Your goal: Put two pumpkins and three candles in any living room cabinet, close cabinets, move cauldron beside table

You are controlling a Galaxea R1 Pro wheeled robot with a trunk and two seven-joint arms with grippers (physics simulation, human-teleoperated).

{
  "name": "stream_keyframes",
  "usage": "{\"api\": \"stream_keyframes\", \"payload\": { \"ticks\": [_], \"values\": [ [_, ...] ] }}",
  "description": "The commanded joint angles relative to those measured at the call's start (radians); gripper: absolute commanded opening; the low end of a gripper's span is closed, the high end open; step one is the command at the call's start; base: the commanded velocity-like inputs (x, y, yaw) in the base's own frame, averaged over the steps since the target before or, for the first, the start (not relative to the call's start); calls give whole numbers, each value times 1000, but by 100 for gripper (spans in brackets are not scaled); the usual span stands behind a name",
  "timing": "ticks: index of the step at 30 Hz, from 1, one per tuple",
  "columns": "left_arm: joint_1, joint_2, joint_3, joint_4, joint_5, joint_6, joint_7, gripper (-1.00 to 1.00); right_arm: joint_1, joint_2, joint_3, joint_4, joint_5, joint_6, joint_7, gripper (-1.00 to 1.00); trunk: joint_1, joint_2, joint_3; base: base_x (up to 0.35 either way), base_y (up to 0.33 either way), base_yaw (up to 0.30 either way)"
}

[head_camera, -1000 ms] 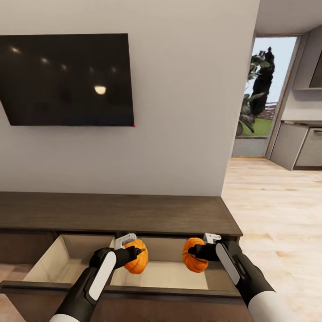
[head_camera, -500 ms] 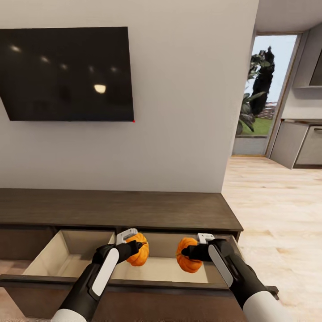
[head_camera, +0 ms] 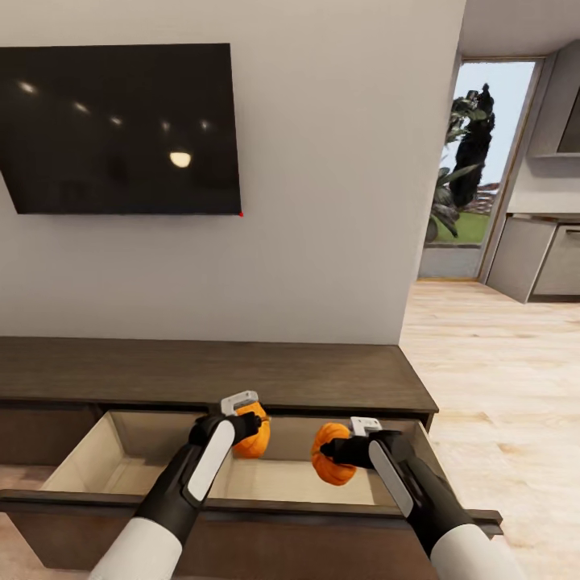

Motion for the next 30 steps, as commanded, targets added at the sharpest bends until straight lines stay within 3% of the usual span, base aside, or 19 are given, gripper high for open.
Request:
{"api": "stream_keyframes", "payload": {
  "ticks": [1, 5, 6, 9, 16, 25, 30],
  "values": [
    [-6, -1, -5, -1, 11, 3, 13, -100, -1, 4, 1, -1, -6, 5, -20, -100, 0, 0, -1, 0, 0, 0],
    [-11, -6, -12, 5, 13, 6, 17, -100, -1, 19, 6, -2, -8, 8, -73, -100, 0, 0, -1, 0, 0, 0],
    [-13, -11, -17, 36, 14, 6, 18, -100, -4, 36, 11, 5, -8, 9, -90, -100, 0, 0, -1, 0, 0, 0],
    [-27, -18, -20, 98, 14, 3, 18, -100, -6, 50, 25, 11, -8, 9, -100, -100, 0, 0, -1, 0, 0, 0],
    [-36, -24, -23, 156, 11, -2, 20, -100, -13, 56, 34, 13, -7, 7, -115, -100, 0, 0, -1, 0, 0, 0],
    [-36, -24, -68, 161, 8, -57, 22, -100, -16, 56, 34, 9, -5, 7, -134, -100, 0, 0, -1, 0, 0, 0],
    [-36, -25, -70, 162, 5, -64, 23, -100, -16, 55, 34, 6, -4, 3, -135, -100, 19, -35, -17, 0, 0, 0]
  ]
}}
